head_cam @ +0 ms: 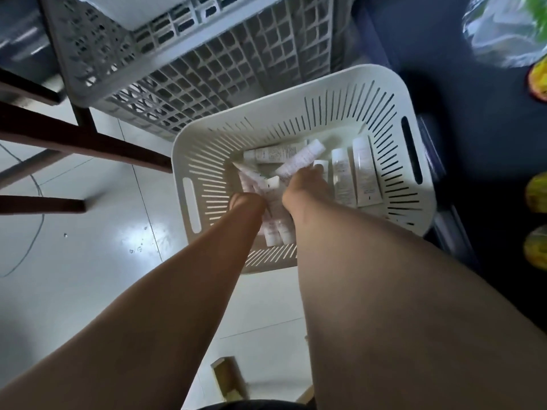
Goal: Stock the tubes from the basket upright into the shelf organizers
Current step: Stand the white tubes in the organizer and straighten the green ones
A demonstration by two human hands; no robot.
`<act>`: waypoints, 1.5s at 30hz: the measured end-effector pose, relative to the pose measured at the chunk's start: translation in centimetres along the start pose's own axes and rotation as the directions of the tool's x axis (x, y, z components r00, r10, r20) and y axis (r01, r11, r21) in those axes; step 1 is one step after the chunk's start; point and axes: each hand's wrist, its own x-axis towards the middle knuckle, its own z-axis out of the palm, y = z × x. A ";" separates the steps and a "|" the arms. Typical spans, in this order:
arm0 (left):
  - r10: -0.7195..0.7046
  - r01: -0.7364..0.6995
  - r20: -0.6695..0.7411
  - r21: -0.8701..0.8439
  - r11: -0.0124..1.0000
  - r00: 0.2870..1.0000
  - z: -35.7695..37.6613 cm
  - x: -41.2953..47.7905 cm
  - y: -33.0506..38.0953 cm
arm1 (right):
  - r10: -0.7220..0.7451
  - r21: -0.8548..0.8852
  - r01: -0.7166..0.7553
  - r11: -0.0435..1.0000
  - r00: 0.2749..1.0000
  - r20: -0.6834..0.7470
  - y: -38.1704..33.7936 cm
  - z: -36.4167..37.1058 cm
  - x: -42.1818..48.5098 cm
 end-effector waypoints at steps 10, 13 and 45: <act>-0.013 -0.002 -0.051 -0.280 0.960 0.999 0.3 -1.5 -1.0 | 0.174 -0.034 -0.172 0.985 0.982 0.073 2.6 -0.5 -1.5; 0.076 -0.085 -0.055 -0.204 0.975 0.996 -0.3 -2.4 -1.3 | 0.198 -0.087 -0.187 0.979 0.969 0.148 4.1 0.5 -2.1; 0.971 -0.581 -0.017 -0.804 0.128 0.238 -14.1 -36.4 3.7 | -0.184 0.726 0.635 0.264 0.772 -0.608 12.2 -25.7 -32.2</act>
